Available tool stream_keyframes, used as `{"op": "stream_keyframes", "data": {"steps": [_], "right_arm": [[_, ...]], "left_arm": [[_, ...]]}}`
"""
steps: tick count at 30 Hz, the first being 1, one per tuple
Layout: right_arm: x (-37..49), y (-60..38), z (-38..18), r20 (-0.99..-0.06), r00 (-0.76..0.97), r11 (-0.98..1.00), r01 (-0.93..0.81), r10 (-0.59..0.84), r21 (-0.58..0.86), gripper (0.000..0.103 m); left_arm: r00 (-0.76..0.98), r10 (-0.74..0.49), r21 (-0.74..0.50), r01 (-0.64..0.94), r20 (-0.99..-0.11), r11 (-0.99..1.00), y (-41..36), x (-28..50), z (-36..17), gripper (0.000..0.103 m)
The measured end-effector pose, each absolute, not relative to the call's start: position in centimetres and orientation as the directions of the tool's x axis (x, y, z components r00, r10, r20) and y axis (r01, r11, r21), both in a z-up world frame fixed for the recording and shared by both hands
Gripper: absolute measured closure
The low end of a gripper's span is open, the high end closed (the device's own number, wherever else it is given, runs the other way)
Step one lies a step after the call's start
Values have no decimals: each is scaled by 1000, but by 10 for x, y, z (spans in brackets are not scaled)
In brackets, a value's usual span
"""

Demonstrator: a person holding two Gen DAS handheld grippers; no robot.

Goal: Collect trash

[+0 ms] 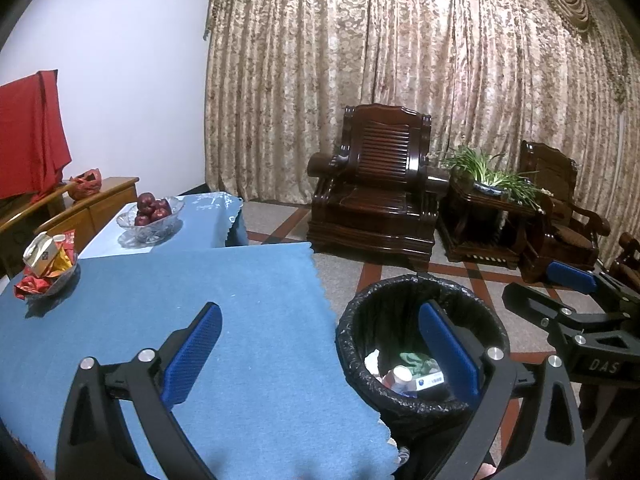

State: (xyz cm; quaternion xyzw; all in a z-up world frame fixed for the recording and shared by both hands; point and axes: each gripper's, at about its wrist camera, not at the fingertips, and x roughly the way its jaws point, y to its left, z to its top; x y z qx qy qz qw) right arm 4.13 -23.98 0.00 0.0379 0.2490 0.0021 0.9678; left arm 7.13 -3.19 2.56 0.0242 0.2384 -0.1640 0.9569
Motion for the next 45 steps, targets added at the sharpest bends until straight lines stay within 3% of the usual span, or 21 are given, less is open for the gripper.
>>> {"op": "stream_keyframes", "data": {"steps": [45], "right_arm": [[42, -232, -1, -480, 877, 998, 13, 20, 65, 5]], "left_arm": [[832, -300, -29, 324, -467, 945, -26, 75, 27, 6]]}}
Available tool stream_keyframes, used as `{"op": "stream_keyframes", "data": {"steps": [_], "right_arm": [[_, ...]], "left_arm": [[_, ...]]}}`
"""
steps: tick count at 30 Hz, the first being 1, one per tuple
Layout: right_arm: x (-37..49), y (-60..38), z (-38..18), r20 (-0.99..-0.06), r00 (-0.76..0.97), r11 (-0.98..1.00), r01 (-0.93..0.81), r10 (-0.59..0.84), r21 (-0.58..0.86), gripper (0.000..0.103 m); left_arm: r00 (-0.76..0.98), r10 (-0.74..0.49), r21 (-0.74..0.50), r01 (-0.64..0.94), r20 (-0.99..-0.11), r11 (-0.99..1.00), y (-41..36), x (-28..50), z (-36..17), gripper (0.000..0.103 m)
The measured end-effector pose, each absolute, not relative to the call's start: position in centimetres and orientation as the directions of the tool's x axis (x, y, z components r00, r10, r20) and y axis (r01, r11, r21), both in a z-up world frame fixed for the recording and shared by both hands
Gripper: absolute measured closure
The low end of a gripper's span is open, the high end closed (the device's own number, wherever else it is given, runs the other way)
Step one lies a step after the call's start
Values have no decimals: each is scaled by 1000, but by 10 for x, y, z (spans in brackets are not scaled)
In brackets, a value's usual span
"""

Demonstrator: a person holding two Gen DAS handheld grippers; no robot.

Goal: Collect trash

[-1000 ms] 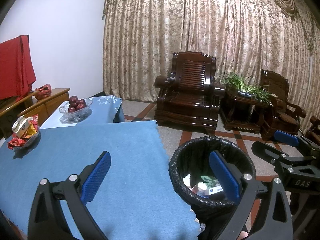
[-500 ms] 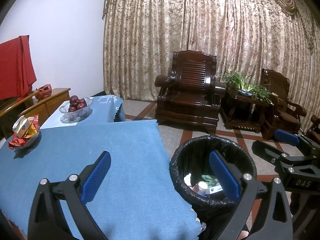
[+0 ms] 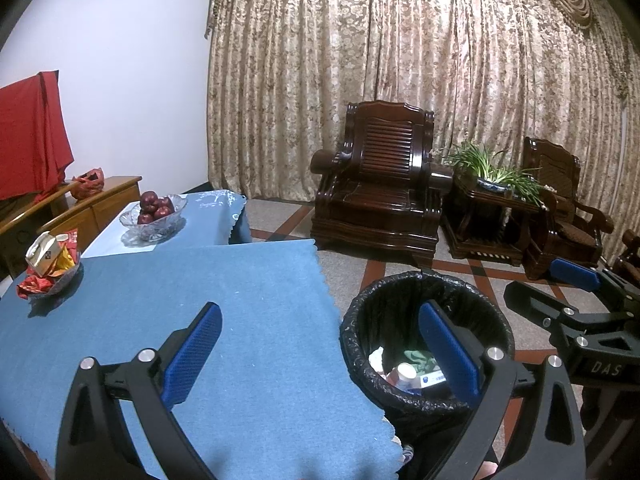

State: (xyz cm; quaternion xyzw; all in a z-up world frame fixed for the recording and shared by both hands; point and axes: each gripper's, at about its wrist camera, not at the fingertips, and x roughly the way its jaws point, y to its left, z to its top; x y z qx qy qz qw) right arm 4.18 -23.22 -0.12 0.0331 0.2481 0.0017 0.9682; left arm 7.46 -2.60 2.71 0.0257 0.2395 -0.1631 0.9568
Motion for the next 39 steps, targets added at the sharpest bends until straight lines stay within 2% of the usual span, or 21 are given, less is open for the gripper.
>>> {"op": "stream_keyframes", "data": {"steps": [39], "right_arm": [[47, -235, -16, -496, 868, 997, 17, 20, 71, 5]], "left_arm": [[826, -295, -27, 322, -480, 946, -8, 77, 18, 6]]}}
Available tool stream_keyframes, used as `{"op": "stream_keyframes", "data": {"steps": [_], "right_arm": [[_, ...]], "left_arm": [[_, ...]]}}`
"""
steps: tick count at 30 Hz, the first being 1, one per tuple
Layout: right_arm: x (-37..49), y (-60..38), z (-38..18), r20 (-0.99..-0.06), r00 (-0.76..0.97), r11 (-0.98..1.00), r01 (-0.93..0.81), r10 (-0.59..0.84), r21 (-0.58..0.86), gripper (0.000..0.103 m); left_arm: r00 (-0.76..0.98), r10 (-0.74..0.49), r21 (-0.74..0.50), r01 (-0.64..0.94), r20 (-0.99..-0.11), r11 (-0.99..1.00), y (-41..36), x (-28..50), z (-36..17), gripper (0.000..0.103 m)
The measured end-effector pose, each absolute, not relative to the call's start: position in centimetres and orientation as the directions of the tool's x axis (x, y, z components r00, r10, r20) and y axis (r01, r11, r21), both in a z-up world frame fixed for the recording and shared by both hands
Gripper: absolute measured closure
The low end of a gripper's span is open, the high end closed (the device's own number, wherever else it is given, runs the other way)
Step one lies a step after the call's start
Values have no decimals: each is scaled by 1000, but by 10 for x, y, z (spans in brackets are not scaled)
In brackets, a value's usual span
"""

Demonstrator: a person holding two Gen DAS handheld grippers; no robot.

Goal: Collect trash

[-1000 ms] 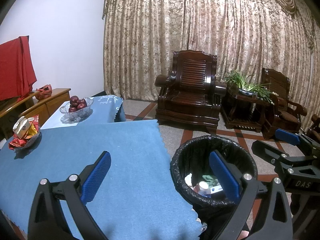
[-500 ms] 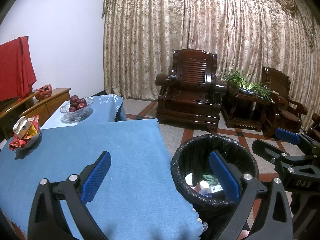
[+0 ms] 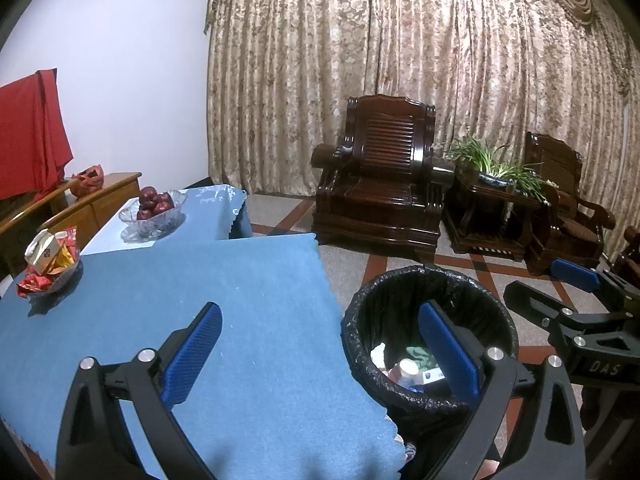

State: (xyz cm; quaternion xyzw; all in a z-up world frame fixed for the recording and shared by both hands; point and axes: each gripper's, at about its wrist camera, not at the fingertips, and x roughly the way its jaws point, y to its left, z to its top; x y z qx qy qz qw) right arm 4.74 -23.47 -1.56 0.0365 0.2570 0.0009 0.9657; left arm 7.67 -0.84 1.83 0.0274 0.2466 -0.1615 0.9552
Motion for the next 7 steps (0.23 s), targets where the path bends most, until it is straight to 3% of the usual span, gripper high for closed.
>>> {"op": "stream_keyframes", "data": {"steps": [7], "right_arm": [[48, -239, -20, -501, 865, 997, 20, 19, 73, 5]], "left_arm": [[822, -290, -24, 319, -490, 947, -2, 77, 11, 6]]}}
